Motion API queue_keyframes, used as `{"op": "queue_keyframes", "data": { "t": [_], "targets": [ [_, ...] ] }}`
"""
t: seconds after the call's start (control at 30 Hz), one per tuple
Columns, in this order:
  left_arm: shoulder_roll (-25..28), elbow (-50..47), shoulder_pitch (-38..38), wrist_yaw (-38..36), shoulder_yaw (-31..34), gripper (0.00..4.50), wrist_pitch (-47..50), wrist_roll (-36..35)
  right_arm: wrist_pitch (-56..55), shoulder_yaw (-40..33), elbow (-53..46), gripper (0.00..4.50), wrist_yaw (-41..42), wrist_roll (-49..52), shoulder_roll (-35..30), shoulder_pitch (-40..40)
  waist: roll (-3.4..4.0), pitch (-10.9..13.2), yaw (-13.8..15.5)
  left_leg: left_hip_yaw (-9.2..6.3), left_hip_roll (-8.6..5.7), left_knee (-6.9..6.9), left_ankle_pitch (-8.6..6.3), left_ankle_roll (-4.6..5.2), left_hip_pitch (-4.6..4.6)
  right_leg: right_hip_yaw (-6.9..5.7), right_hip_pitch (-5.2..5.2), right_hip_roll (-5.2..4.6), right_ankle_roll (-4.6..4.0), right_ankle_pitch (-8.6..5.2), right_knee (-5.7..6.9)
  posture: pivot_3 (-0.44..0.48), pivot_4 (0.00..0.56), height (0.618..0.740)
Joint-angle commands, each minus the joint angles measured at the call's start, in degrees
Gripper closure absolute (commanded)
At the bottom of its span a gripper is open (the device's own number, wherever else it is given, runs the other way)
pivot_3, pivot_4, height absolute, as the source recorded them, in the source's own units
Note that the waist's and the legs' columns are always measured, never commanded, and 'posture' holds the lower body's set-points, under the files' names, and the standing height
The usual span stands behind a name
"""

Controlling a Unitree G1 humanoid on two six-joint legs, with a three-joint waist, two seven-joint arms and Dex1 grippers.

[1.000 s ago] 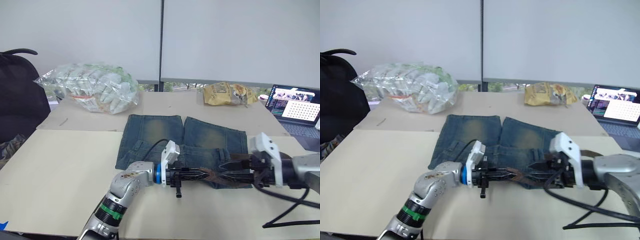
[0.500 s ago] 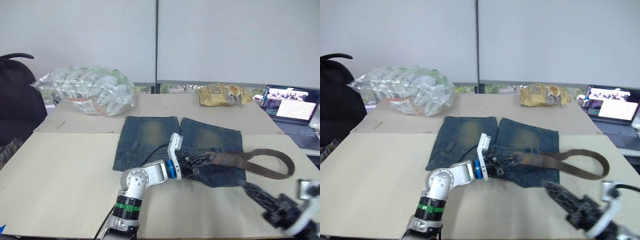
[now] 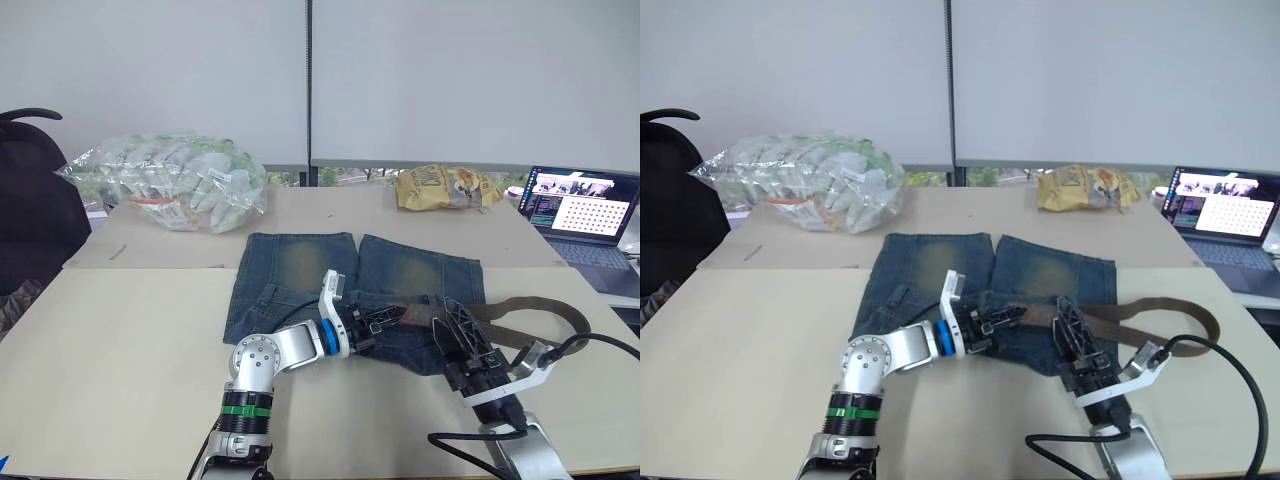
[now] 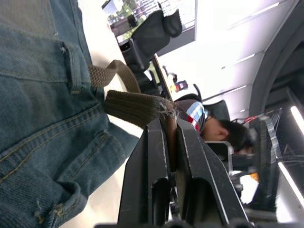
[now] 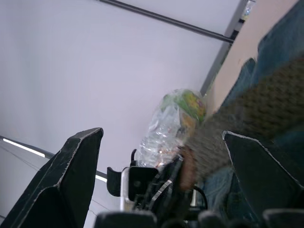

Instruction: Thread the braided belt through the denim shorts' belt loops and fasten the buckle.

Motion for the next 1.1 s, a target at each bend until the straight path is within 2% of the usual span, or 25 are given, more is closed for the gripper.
{"op": "queue_keyframes", "data": {
  "t": [0.03,0.13,0.33,0.43,0.77,0.8,1.03,1.1],
  "targets": [
    [-3.81,-1.52,-3.58,0.36,0.08,4.5,-0.34,-2.84,0.12,1.72,-0.94,0.02,2.28,0.21,-1.97,2.44,0.0,0.0,0.08,0.0,0.0,0.0,0.0,0.0,0.0,0.0,0.0,0.0,0.0,0.0,0.0,0.0,0.15,0.74],
    [-3.23,-2.18,-3.6,-0.35,-0.44,4.5,-1.02,-3.54,-1.53,2.53,0.13,0.02,1.9,-0.74,-2.18,2.84,0.0,0.0,0.05,0.0,0.0,0.0,0.0,0.0,0.0,0.0,0.0,0.0,-0.01,-0.01,-0.01,0.0,0.15,0.74],
    [-1.83,-3.47,-3.04,-0.87,-0.87,4.5,0.0,-5.51,-6.26,1.33,2.66,0.02,-0.36,0.04,-0.35,-1.35,0.0,0.0,-0.14,-0.01,0.0,0.0,0.0,0.0,0.01,-0.01,-0.01,0.0,-0.03,-0.01,-0.01,0.0,0.15,0.74],
    [-0.95,-3.79,-2.81,-1.1,-1.31,4.5,0.02,-5.34,-7.69,0.26,3.61,0.8,0.43,0.55,0.14,-1.6,0.0,0.0,0.09,-0.03,0.0,-0.03,0.0,0.0,-0.04,-0.05,-0.02,0.0,-0.04,-0.02,-0.05,0.0,0.15,0.74],
    [0.12,-3.83,-2.88,-1.99,-2.3,4.5,-0.59,-4.16,-8.98,-0.39,3.36,4.27,2.11,2.29,-0.52,-1.56,0.0,0.0,0.78,-0.03,-0.02,-0.03,0.0,0.0,-0.06,-0.06,-0.03,-0.03,-0.04,-0.02,-0.07,0.0,0.15,0.74],
    [0.18,-3.85,-2.76,-2.06,-2.45,4.5,-0.6,-3.99,-9.07,-0.45,3.38,4.46,2.09,2.35,-0.48,-1.62,0.0,0.0,0.81,-0.04,-0.02,-0.03,0.0,0.0,-0.07,-0.07,-0.03,-0.03,-0.04,-0.02,-0.08,0.0,0.15,0.74],
    [1.44,-4.36,-2.28,-2.77,-4.04,4.5,-1.97,-0.98,-9.41,-0.9,3.19,4.46,2.78,2.35,-1.46,-1.88,0.0,0.0,0.88,-0.04,-0.02,-0.03,0.0,0.0,-0.08,-0.07,-0.03,-0.04,-0.05,-0.02,-0.11,0.0,0.15,0.74],
    [2.21,-4.69,-2.18,-3.36,-4.6,3.69,-2.79,0.37,-9.45,-1.48,3.25,4.5,2.72,2.37,-2.61,-2.37,0.0,0.0,0.89,-0.04,-0.02,-0.03,0.0,0.0,-0.08,-0.07,-0.04,-0.04,-0.05,-0.02,-0.11,0.0,0.15,0.74]
  ]
}}
